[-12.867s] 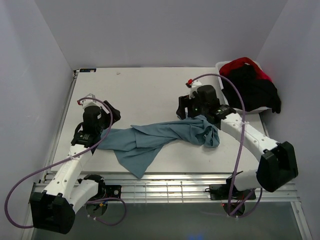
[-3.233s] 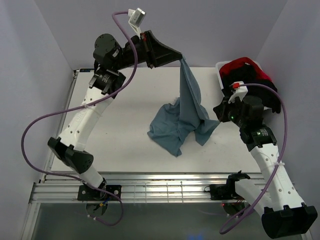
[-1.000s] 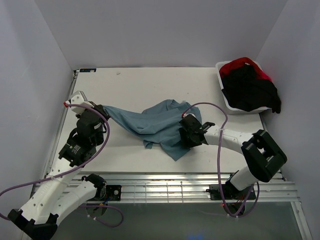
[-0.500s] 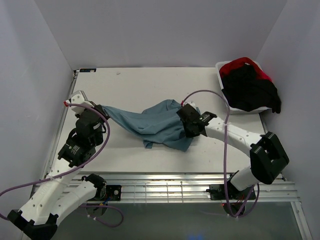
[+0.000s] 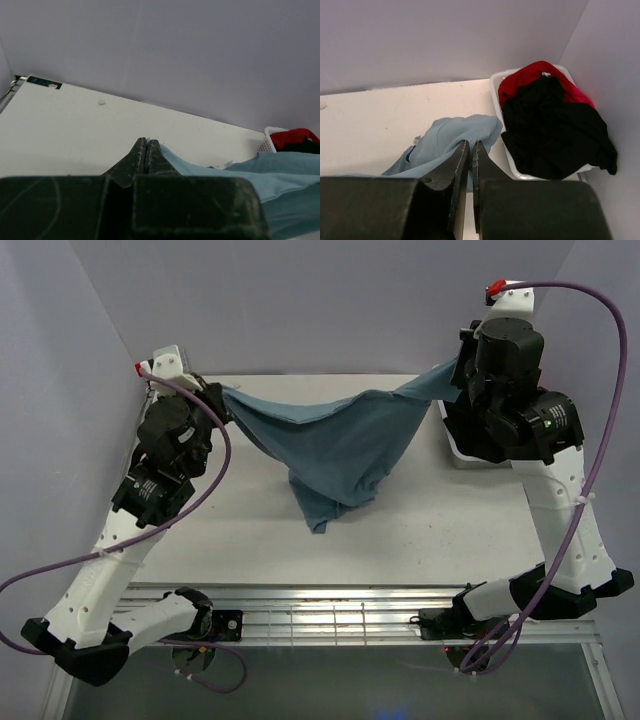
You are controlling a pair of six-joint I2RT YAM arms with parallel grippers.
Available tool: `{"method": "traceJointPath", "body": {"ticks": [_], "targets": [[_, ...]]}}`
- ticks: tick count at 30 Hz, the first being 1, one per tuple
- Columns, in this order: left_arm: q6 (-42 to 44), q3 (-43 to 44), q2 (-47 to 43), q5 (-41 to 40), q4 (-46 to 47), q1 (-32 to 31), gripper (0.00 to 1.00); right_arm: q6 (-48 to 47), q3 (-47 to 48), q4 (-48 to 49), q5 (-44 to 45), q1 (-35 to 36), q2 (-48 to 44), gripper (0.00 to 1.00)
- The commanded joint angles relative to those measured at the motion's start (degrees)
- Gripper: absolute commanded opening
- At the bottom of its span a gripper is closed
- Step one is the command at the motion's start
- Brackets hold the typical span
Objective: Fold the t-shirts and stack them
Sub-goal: Flatten out the tshirt
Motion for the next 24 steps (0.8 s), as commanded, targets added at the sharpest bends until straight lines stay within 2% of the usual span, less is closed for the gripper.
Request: {"method": "traceJointPath", "body": {"ticks": [1, 3, 4, 7, 9, 14, 19, 24], "targets": [[2.8, 9.8, 0.9, 13.1, -5.8, 0.2, 0.00, -2.3, 2.3, -5.8, 1.2, -0.1, -0.7, 0.08], [1.8, 11.2, -0.5, 19.1, -8.8, 0.2, 0.00, -1.6, 1.3, -6.9, 0.0, -0.1, -4.4, 0.08], [0.0, 12.2, -2.6, 24.6, -9.1, 0.2, 0.00, -1.2, 0.7, -6.7, -1.9, -0.1, -5.9, 0.08], [-2.8, 16.0, -5.1, 30.1, -11.8, 0.2, 0.00, -0.6, 0.2, -5.4, -6.0, -0.1, -11.9, 0.08], [-4.8, 22.3, -6.0, 32.2, -14.3, 0.2, 0.00, -0.6, 2.5, -4.8, -7.7, -0.1, -15.4, 0.08], [-10.2, 36.1, -5.1, 45.0, -17.3, 0.2, 0.00, -1.6, 7.0, 0.0, -12.3, -0.1, -21.8, 0.09], [-13.5, 42.4, -4.9, 50.5, -18.0, 0.2, 0.00, -2.4, 10.4, 5.0, -15.1, -0.1, -25.2, 0.11], [-15.3, 40.8, -6.8, 50.7, -18.5, 0.2, 0.00, -3.1, 10.8, 9.4, -16.9, -0.1, -26.6, 0.12]]}}
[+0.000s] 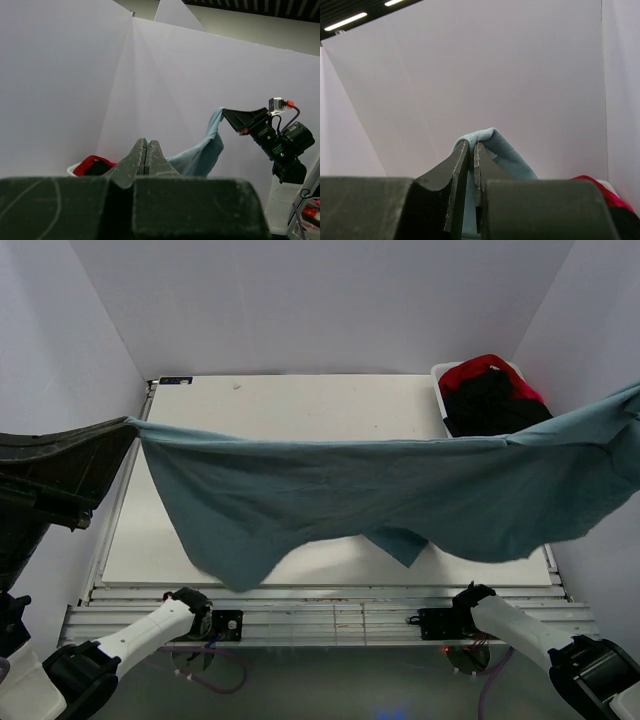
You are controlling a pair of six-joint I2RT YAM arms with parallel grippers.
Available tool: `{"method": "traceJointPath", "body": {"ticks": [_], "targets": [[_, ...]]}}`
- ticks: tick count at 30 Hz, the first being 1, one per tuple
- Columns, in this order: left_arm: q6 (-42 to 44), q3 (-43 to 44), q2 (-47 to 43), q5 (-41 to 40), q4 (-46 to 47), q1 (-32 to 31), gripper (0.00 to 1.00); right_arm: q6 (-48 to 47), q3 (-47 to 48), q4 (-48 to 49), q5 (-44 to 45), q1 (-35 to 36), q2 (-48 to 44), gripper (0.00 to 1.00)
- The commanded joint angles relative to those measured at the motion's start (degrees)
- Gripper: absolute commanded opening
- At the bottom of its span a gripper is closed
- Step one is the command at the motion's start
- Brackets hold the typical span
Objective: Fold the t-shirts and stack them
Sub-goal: Flatten out the tshirt
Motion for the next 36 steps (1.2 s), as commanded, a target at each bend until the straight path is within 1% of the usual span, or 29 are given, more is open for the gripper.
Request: {"method": "traceJointPath", "body": {"ticks": [1, 3, 6, 9, 10, 11, 13, 14, 15, 16, 17, 18, 19, 20, 21, 22, 23, 24, 25, 26, 27, 28, 29, 30, 31, 33, 34, 36], "targets": [[-2.4, -2.3, 1.2, 1.5, -2.3, 0.2, 0.00, -1.4, -1.7, 6.9, -2.6, -0.1, 1.1, 0.12], [-1.8, -3.6, 1.2, -1.0, -2.5, 0.2, 0.00, -1.5, -3.7, 8.8, -2.7, -0.1, 0.9, 0.12], [-0.4, -6.3, 2.3, -3.8, -2.8, 0.2, 0.00, -1.7, -6.5, 9.3, -1.0, -0.1, 2.3, 0.12], [2.4, -10.5, 5.9, -10.8, -4.0, 0.3, 0.00, -1.2, -12.0, 9.4, 0.6, -0.1, 4.5, 0.12], [3.2, -12.1, 7.2, -14.8, -4.1, 0.2, 0.00, -1.0, -13.6, 9.4, 1.0, -0.1, 5.2, 0.11], [4.8, -14.7, 10.9, -16.4, -4.2, 0.2, 0.00, -0.5, -15.4, 9.4, 1.4, -0.1, 7.0, 0.11], [5.9, -16.5, 15.8, -18.9, -4.8, 0.2, 0.00, 0.6, -20.7, 9.6, 1.7, 0.0, 9.3, 0.11], [6.8, -16.8, 18.6, -20.2, -5.5, 0.2, 0.00, 1.1, -22.2, 9.6, 1.7, -0.1, 12.3, 0.10], [7.0, -16.6, 24.7, -20.7, -6.1, 0.2, 0.00, 1.8, -24.7, 9.6, 0.8, -0.1, 13.9, 0.10], [7.5, -16.3, 27.8, -21.0, -6.8, 0.5, 0.00, 2.2, -25.6, 10.0, 0.2, -0.1, 17.8, 0.09], [7.8, -14.6, 30.9, -23.0, -7.2, 0.6, 0.00, 2.6, -26.3, 10.4, -0.4, -0.5, 19.9, 0.09], [7.9, -13.6, 36.4, -23.2, -7.2, 1.6, 0.00, 3.2, -26.8, 11.2, -2.8, -1.1, 22.0, 0.08], [7.7, -12.2, 39.2, -22.5, -7.3, 2.9, 0.00, 3.9, -26.2, 12.2, -4.1, -1.8, 26.8, 0.08], [7.5, -10.5, 41.7, -19.6, -7.2, 4.4, 0.00, 4.1, -25.3, 13.4, -5.4, -3.3, 29.3, 0.08], [6.8, -5.8, 46.9, -17.7, -7.2, 7.7, 0.00, 4.2, -24.0, 14.4, -7.9, -4.1, 31.7, 0.08], [6.2, -2.6, 49.6, -16.1, -7.7, 9.4, 0.00, 4.2, -18.1, 14.6, -8.5, -4.8, 37.5, 0.08], [5.6, 1.2, 52.4, -13.6, -8.0, 12.5, 0.00, 4.2, -13.9, 14.4, -8.9, -6.2, 40.6, 0.08], [4.7, 10.5, 55.3, -10.9, -8.4, 14.1, 0.00, 4.0, -9.1, 14.4, -9.8, -7.0, 43.6, 0.08], [4.4, 16.5, 61.5, -9.3, -9.8, 15.4, 0.00, 3.5, 1.7, 14.4, -10.6, -8.7, 49.8, 0.08], [4.0, 22.6, 64.7, -6.3, -10.4, 17.8, 0.00, 3.4, 7.7, 14.4, -11.4, -9.5, 52.9, 0.08], [2.2, 32.6, 67.3, -4.5, -10.4, 19.0, 0.00, 3.4, 13.3, 14.8, -12.2, -10.5, 55.4, 0.08], [1.2, 34.3, 69.2, -2.1, -6.7, 20.2, 0.00, 3.9, 19.6, 16.0, -12.8, -12.6, 58.5, 0.09], [-0.4, 33.1, 68.1, 2.5, -2.7, 22.6, 0.00, 4.4, 18.9, 21.3, -14.7, -14.0, 58.2, 0.09], [-2.1, 25.5, 65.9, 4.1, 7.4, 23.7, 0.00, 5.3, 15.7, 25.0, -15.6, -15.3, 54.3, 0.09], [-4.6, 20.9, 60.0, 5.3, 12.7, 24.7, 0.00, 7.0, 7.0, 29.2, -16.7, -18.2, 51.8, 0.10], [-5.5, 14.6, 55.1, 5.3, 23.0, 26.5, 0.00, 8.2, 2.4, 37.1, -18.7, -20.7, 46.3, 0.09], [-5.0, 14.7, 52.9, 5.3, 23.5, 27.1, 0.00, 7.9, 2.9, 37.5, -18.9, -22.8, 45.7, 0.09], [-3.8, 16.5, 51.4, 5.6, 22.2, 27.4, 0.00, 7.1, 3.7, 38.6, -21.0, -24.8, 43.5, 0.09]]}}
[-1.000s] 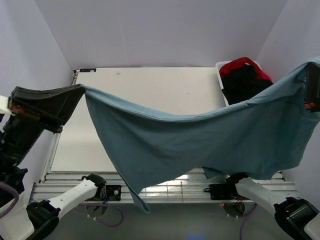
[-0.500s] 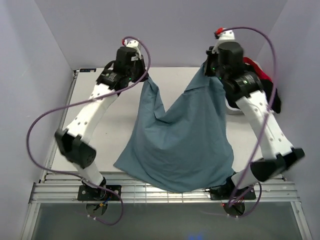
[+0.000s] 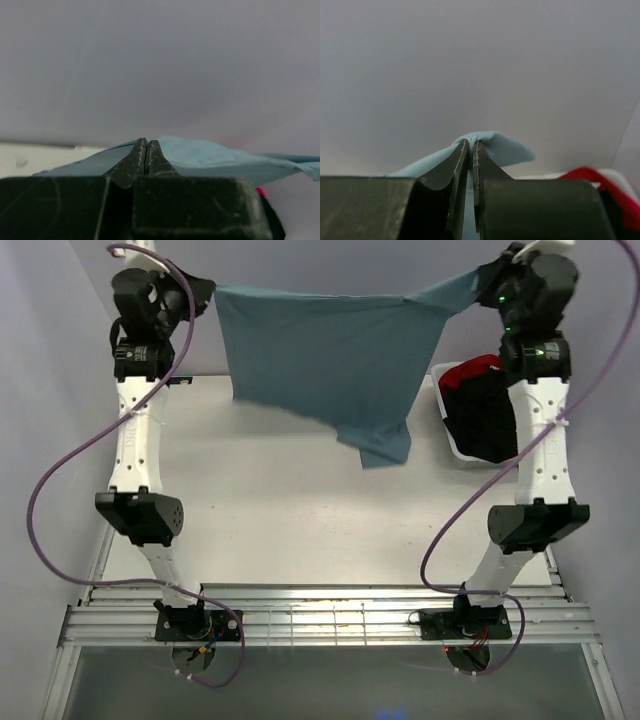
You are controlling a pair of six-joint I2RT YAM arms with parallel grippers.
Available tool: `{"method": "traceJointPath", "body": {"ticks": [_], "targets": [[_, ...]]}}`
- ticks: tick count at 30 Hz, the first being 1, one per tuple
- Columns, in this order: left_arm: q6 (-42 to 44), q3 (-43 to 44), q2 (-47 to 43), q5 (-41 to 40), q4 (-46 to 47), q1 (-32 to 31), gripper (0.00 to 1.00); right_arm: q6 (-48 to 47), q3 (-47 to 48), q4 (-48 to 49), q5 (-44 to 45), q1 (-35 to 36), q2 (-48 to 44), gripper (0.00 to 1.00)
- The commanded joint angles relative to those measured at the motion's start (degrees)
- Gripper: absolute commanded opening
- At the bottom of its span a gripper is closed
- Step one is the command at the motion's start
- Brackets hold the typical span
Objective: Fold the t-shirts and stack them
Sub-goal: Flatten out the tshirt
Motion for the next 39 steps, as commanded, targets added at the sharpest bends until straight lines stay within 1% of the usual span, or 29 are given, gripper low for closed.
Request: {"method": "traceJointPath", "body": {"ticks": [1, 2, 3, 4, 5, 6, 7, 8, 9, 10, 11, 12, 13, 14, 15, 16, 17, 18, 20, 21, 23, 24, 27, 28, 33, 34, 36, 37, 39], "targets": [[-0.2, 0.6, -10.4, 5.5, 11.9, -1.2, 0.00, 0.4, 1.2, 15.9, -4.0, -3.0, -9.1, 0.09], [0.0, -1.4, -13.7, 5.9, 12.1, -1.3, 0.00, -0.4, -1.2, 16.8, -6.9, -3.2, -10.3, 0.09], [0.1, -4.6, -16.1, 6.0, 14.7, -1.3, 0.00, -0.6, -3.3, 18.0, -8.0, -3.4, -13.4, 0.09], [0.1, -9.1, -19.1, 6.3, 17.5, -1.2, 0.00, -0.6, -5.8, 20.7, -8.8, -3.4, -15.2, 0.09], [-0.1, -18.5, -25.2, 6.2, 19.9, -1.2, 0.00, -0.5, -8.8, 23.0, -11.7, -3.4, -17.3, 0.09], [0.2, -22.5, -28.1, 5.7, 22.5, -1.3, 0.00, -0.5, -15.6, 25.0, -12.9, -3.4, -21.3, 0.09], [0.5, -25.9, -30.6, 4.6, 22.7, -1.3, 0.00, -0.7, -18.5, 26.7, -13.8, -3.4, -23.0, 0.09], [1.1, -31.7, -33.0, 4.1, 22.4, -1.3, 0.00, -0.7, -20.9, 26.1, -14.6, -3.4, -24.5, 0.09], [2.1, -34.2, -37.0, 3.8, 20.1, -1.3, 0.00, -1.7, -24.9, 24.4, -15.0, -3.4, -26.9, 0.09], [2.4, -36.9, -39.0, 3.5, 18.9, -1.3, 0.00, -2.2, -27.7, 22.9, -15.3, -3.4, -28.2, 0.09], [2.4, -44.1, -41.0, 3.8, 18.1, -1.3, 0.00, -2.6, -30.6, 20.3, -16.0, -3.4, -29.5, 0.09], [2.0, -48.6, -45.2, 3.9, 17.9, -1.3, 0.00, -2.7, -33.8, 17.6, -16.6, -3.4, -31.8, 0.09], [1.6, -52.9, -47.3, 3.8, 17.7, -1.3, 0.00, -2.9, -40.7, 16.2, -17.1, -3.4, -32.9, 0.09], [1.3, -57.0, -49.1, 2.8, 17.1, -1.3, 0.00, -3.0, -44.8, 14.6, -17.7, -3.4, -34.1, 0.08], [0.7, -65.1, -50.9, 2.1, 16.5, -1.3, 0.00, -2.5, -49.1, 14.5, -17.8, -3.4, -36.5, 0.09], [0.2, -69.1, -54.0, 1.4, 16.3, -1.3, 0.00, -1.9, -56.8, 14.4, -18.0, -3.4, -37.5, 0.08], [-0.1, -72.6, -55.3, 0.9, 15.9, -1.3, 0.00, -1.8, -60.3, 14.2, -19.0, -3.2, -38.3, 0.08], [-0.4, -78.1, -56.2, 0.2, 14.4, -1.3, 0.00, -1.6, -63.3, 13.8, -18.7, -2.9, -40.3, 0.08], [-1.3, -82.3, -58.7, -0.2, 13.0, -1.3, 0.00, -2.3, -69.1, 12.3, -16.4, -1.3, -41.8, 0.08], [-1.3, -85.2, -59.2, -0.5, 11.0, -1.3, 0.00, -2.7, -69.9, 9.3, -14.8, 0.1, -43.0, 0.08], [-1.0, -87.0, -60.6, -0.8, 8.9, -1.3, 0.00, -4.1, -69.4, 5.2, -11.3, 1.3, -43.5, 0.08], [-0.8, -87.6, -61.1, -1.0, 6.7, -1.3, 0.00, -4.5, -68.6, 0.3, -10.1, 2.3, -43.5, 0.08], [-0.8, -88.1, -63.4, -1.7, 1.8, -1.4, 0.00, -5.9, -65.0, -7.0, -6.5, 3.9, -43.9, 0.08], [-0.9, -87.5, -64.2, -2.5, 0.4, -1.4, 0.00, -5.9, -64.3, -11.0, -6.3, 4.3, -44.1, 0.08], [-0.1, -82.8, -68.8, -3.8, -10.4, -1.3, 0.00, -5.7, -60.6, -22.7, -5.2, 6.2, -46.5, 0.08], [0.2, -82.3, -68.8, -3.6, -11.6, -1.3, 0.00, -5.8, -60.6, -26.6, -5.2, 6.3, -46.6, 0.08], [1.2, -81.2, -68.4, -3.5, -14.6, -1.3, 0.00, -6.9, -62.1, -29.8, -7.6, 6.7, -46.8, 0.08], [1.5, -81.0, -68.0, -3.6, -15.3, -1.4, 0.00, -7.4, -62.9, -31.3, -8.7, 7.0, -46.7, 0.09], [1.5, -80.7, -67.8, -4.8, -17.4, -1.3, 0.00, -8.2, -64.7, -35.3, -8.8, 8.4, -47.4, 0.15]]}}
